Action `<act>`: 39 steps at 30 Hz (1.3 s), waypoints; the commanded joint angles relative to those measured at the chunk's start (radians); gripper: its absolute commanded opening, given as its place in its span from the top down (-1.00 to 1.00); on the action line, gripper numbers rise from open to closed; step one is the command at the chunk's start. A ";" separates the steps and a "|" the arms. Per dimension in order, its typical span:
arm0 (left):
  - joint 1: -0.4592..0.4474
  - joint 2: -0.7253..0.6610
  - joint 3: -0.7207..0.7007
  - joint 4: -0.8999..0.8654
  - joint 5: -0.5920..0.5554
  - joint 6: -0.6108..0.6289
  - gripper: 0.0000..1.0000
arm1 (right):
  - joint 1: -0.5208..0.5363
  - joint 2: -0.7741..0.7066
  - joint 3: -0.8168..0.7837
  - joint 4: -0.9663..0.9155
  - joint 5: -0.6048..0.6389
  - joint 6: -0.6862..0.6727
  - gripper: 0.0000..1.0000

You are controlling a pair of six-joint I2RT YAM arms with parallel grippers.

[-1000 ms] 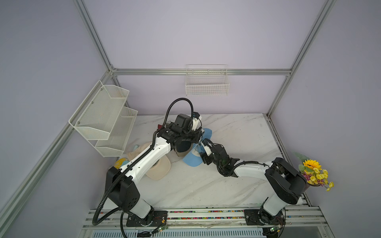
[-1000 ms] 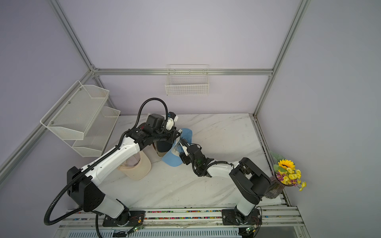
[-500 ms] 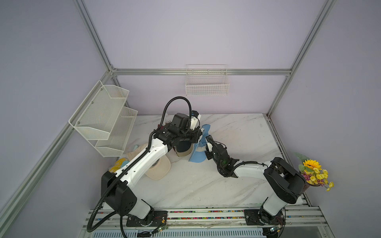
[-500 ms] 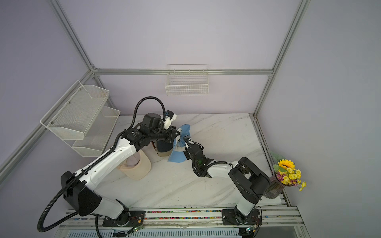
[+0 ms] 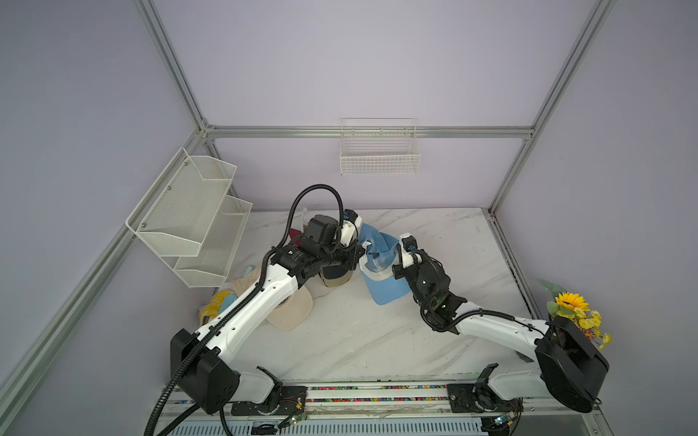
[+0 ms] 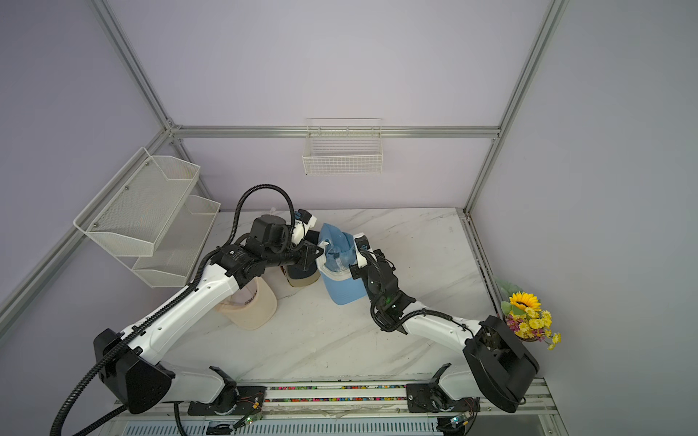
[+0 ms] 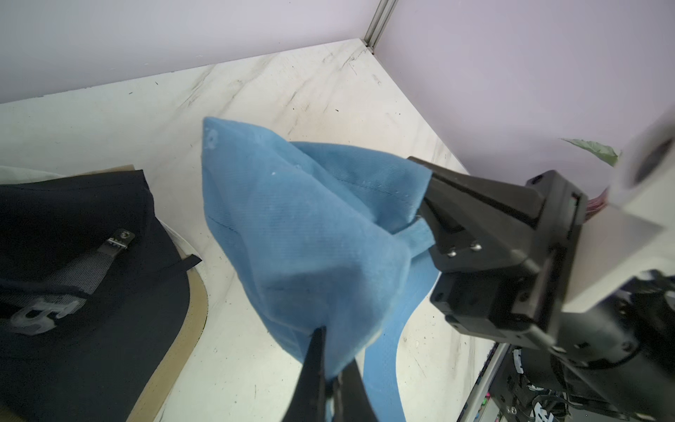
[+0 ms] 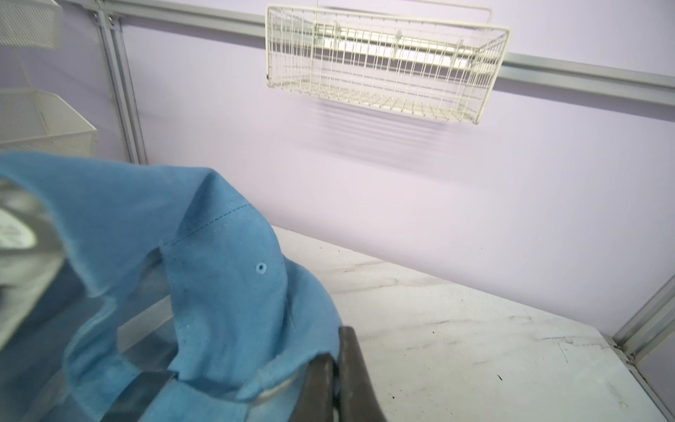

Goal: Open the adjustable buckle of the baseball cap
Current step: Pick up the baseball cap from the center of the board, then open the adjustable buckle on the baseball cap.

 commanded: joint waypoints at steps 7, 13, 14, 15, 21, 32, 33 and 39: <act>0.001 -0.074 -0.055 -0.028 -0.242 0.026 -1.00 | -0.004 -0.146 -0.012 0.005 -0.227 0.073 1.00; -0.018 -0.202 -0.114 0.048 -0.278 0.058 -1.00 | -0.004 -0.164 0.030 -0.083 -0.296 0.087 1.00; -0.021 -0.215 -0.115 0.062 -0.266 0.059 -1.00 | -0.004 -0.163 0.032 -0.087 -0.296 0.090 1.00; -0.024 -0.228 -0.109 0.065 -0.252 0.056 -1.00 | -0.004 -0.161 0.035 -0.094 -0.295 0.091 1.00; -0.035 -0.207 -0.042 0.059 -0.100 0.004 -1.00 | -0.004 -0.160 0.042 -0.103 -0.296 0.112 1.00; -0.110 -0.050 0.084 0.011 -0.005 -0.013 -0.62 | -0.003 -0.169 0.045 -0.110 -0.292 0.118 1.00; -0.112 -0.049 0.093 0.011 -0.001 -0.014 -0.58 | -0.002 -0.168 0.045 -0.110 -0.291 0.118 1.00; -0.124 -0.038 0.124 0.011 0.014 -0.017 -0.48 | -0.003 -0.148 0.044 -0.104 -0.278 0.124 1.00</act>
